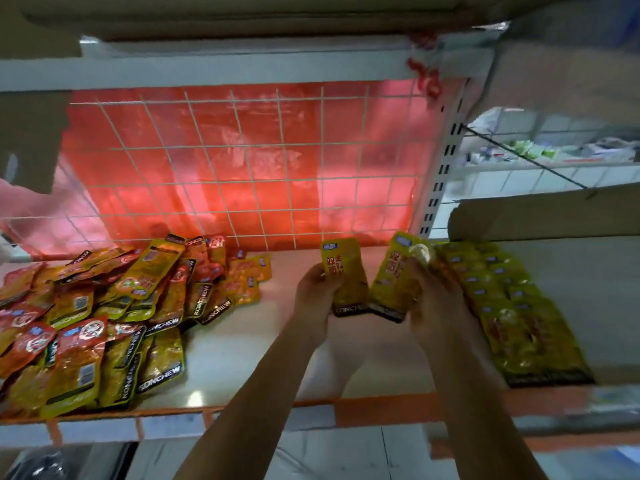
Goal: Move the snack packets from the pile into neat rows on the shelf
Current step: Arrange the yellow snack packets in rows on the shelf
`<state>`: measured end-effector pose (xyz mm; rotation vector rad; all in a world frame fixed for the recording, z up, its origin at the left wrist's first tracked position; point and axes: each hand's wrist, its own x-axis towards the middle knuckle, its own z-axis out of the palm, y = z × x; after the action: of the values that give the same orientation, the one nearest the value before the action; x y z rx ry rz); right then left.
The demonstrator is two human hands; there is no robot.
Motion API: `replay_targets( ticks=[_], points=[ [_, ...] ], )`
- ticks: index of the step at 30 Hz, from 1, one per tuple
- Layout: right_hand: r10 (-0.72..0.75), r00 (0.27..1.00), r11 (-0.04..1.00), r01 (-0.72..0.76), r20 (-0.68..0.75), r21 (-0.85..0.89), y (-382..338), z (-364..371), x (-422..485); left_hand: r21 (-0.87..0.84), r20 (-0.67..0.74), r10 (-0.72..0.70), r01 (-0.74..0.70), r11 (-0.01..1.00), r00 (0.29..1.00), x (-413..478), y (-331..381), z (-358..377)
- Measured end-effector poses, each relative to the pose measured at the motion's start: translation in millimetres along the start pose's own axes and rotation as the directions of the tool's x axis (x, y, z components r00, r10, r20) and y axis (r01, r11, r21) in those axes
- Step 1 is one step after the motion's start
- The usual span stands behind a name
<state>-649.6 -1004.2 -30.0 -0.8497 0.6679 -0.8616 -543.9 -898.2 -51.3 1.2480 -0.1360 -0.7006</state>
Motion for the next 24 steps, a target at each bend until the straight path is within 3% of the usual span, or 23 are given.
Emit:
replay_targets(
  ticks=[4,8,12,16,20,24],
  points=[
    [0.018,0.998,0.994,-0.024,-0.060,-0.108,-21,-32,20,0.118,0.019,-0.031,0.028,0.993,0.999,5,-20,47],
    [-0.038,0.996,0.939,0.007,-0.084,-0.343,-46,-70,44,0.251,-0.013,-0.015,0.017,0.968,1.000,10,-43,86],
    [0.002,0.996,0.925,-0.037,-0.092,-0.378,-75,-95,58,0.457,-0.087,0.098,-0.047,0.888,0.991,18,-61,112],
    [0.029,0.997,0.922,-0.057,-0.078,-0.384,-89,-116,73,0.582,-0.107,0.115,-0.032,0.812,0.988,25,-69,129],
    [0.041,0.997,0.910,-0.065,-0.067,-0.409,-91,-126,78,0.767,-0.072,0.180,-0.061,0.639,0.981,32,-69,137],
    [0.057,0.996,0.904,-0.079,-0.064,-0.419,-89,-129,81,0.812,-0.059,0.191,-0.064,0.581,0.980,37,-70,141]
  ],
)
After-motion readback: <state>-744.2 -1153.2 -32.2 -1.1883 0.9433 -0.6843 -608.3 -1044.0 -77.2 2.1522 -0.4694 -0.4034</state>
